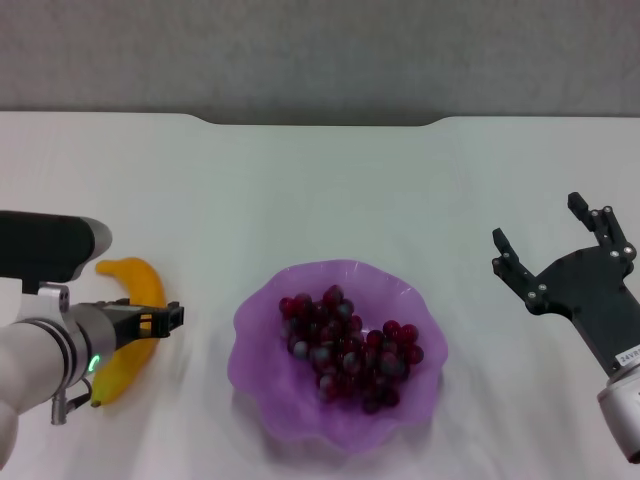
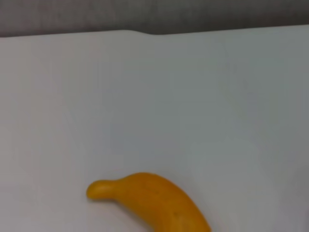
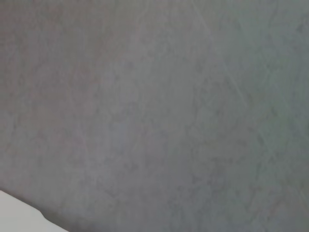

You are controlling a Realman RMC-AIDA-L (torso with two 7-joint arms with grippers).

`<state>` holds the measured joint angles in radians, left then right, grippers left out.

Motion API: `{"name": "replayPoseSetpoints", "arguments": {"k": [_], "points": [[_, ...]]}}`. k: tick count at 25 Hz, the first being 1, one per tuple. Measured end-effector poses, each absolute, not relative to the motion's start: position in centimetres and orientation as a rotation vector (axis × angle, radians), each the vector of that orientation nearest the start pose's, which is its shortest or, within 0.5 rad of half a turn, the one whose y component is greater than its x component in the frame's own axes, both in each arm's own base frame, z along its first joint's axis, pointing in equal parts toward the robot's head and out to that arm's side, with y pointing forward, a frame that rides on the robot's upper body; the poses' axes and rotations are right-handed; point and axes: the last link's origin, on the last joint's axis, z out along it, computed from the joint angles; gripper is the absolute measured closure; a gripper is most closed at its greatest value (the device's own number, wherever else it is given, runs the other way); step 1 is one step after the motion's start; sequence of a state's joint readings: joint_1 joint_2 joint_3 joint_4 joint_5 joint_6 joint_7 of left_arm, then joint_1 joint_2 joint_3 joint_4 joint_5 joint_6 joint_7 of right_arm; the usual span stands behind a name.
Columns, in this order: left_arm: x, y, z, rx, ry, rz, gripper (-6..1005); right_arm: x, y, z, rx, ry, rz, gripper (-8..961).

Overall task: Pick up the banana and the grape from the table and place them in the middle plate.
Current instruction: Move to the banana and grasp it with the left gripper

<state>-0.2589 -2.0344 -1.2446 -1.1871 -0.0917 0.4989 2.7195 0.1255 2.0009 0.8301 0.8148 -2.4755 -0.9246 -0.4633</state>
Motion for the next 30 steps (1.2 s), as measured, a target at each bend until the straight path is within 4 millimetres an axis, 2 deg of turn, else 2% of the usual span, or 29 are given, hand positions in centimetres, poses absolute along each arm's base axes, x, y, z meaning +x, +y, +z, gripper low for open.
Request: {"name": "replayPoseSetpoints", "arguments": {"k": [18, 23, 25, 30], "points": [[-28.3, 35.9, -5.4, -1.851, -1.157, -0.006, 326, 26.5, 28.9, -4.9, -1.788, 0.176, 0.537, 62], [-29.1, 36.0, -5.3, -1.833, -1.166, -0.004, 328, 26.4, 28.9, -5.0, -1.792, 0.174, 0.539, 62], [-30.1, 35.6, -5.3, -1.817, -1.192, 0.028, 329, 26.4, 28.9, -5.0, -1.793, 0.174, 0.538, 62], [-30.3, 35.7, -5.1, -1.808, -1.194, 0.025, 325, 26.4, 28.9, -5.0, -1.794, 0.173, 0.538, 61]]}}
